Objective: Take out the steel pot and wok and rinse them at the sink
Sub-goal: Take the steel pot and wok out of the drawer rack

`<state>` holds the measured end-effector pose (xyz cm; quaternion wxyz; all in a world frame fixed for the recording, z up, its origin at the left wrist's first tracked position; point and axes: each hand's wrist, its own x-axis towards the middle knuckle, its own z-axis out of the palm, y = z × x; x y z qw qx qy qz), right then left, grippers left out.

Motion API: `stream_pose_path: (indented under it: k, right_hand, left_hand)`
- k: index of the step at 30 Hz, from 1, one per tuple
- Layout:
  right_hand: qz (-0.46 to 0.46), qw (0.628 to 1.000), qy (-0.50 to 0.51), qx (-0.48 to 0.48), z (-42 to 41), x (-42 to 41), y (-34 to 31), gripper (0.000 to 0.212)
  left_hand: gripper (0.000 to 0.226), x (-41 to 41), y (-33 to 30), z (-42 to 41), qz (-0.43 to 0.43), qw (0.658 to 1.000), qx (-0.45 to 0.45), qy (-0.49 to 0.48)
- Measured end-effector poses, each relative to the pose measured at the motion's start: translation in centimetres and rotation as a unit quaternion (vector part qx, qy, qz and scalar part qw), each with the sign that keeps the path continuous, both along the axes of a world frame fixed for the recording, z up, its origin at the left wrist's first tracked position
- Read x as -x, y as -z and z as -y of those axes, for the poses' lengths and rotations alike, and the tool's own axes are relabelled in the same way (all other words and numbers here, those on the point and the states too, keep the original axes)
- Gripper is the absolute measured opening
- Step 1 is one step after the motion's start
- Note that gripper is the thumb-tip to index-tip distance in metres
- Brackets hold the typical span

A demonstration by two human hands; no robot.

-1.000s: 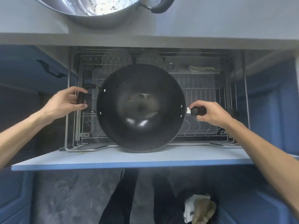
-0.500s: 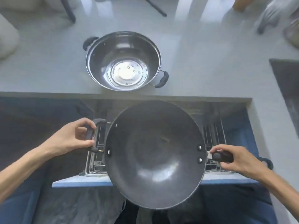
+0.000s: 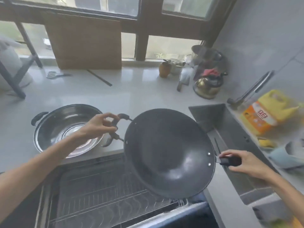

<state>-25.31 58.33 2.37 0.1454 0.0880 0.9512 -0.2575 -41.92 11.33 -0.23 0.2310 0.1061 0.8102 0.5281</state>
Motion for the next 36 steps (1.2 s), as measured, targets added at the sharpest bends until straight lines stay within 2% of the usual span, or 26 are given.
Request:
stream_pose_path:
  k: [4, 8, 11, 15, 21, 25, 28, 30, 32, 34, 36]
  right_hand:
    - [-0.026, 1.000, -0.012, 0.003, -4.7, 7.6, 2.2, 0.069]
    - [-0.027, 0.999, -0.037, 0.014, -6.2, 15.2, 5.3, 0.047]
    - [-0.012, 0.998, -0.060, 0.014, -6.0, 21.2, 7.4, 0.047]
    - [0.000, 0.996, -0.093, 0.002, -6.1, 26.7, 10.3, 0.042]
    - [0.006, 0.996, -0.094, 0.011, -5.8, 29.8, 11.3, 0.040]
    - [0.007, 0.993, -0.120, -0.012, -5.6, 29.9, 11.2, 0.040]
    - [-0.014, 0.987, -0.154, -0.045, -5.3, 29.3, 10.8, 0.050]
    - [-0.074, 0.985, -0.150, -0.046, -5.1, 27.1, 9.7, 0.055]
    - [-0.124, 0.986, -0.112, 0.012, -4.4, 22.0, 8.2, 0.052]
    - [-0.148, 0.984, -0.053, 0.088, -3.2, 13.6, 7.4, 0.045]
    - [-0.118, 0.982, 0.018, 0.149, -2.1, 3.5, 8.6, 0.045]
  left_hand:
    - [0.021, 6.8, 1.2, -5.6, -0.032, 0.997, 0.056, -0.035]
    - [0.018, 11.5, 3.0, -7.9, -0.043, 0.986, 0.131, -0.091]
    - [0.020, 14.3, 4.6, -7.6, -0.020, 0.976, 0.174, -0.128]
    - [0.018, 17.2, 7.1, -6.9, -0.005, 0.969, 0.203, -0.139]
    - [0.022, 18.9, 8.8, -5.9, -0.009, 0.966, 0.203, -0.159]
    - [0.029, 18.4, 8.5, -5.4, 0.000, 0.957, 0.270, -0.108]
    - [0.051, 15.7, 6.6, -5.1, -0.031, 0.942, 0.315, -0.114]
    - [0.046, 12.3, 4.9, -5.6, -0.095, 0.945, 0.260, -0.176]
    - [0.033, 6.4, 3.7, -5.9, -0.142, 0.946, 0.175, -0.231]
    - [0.026, -1.7, 3.3, -5.9, -0.158, 0.950, 0.105, -0.250]
    - [0.025, -10.6, 4.2, -5.2, -0.145, 0.955, 0.052, -0.254]
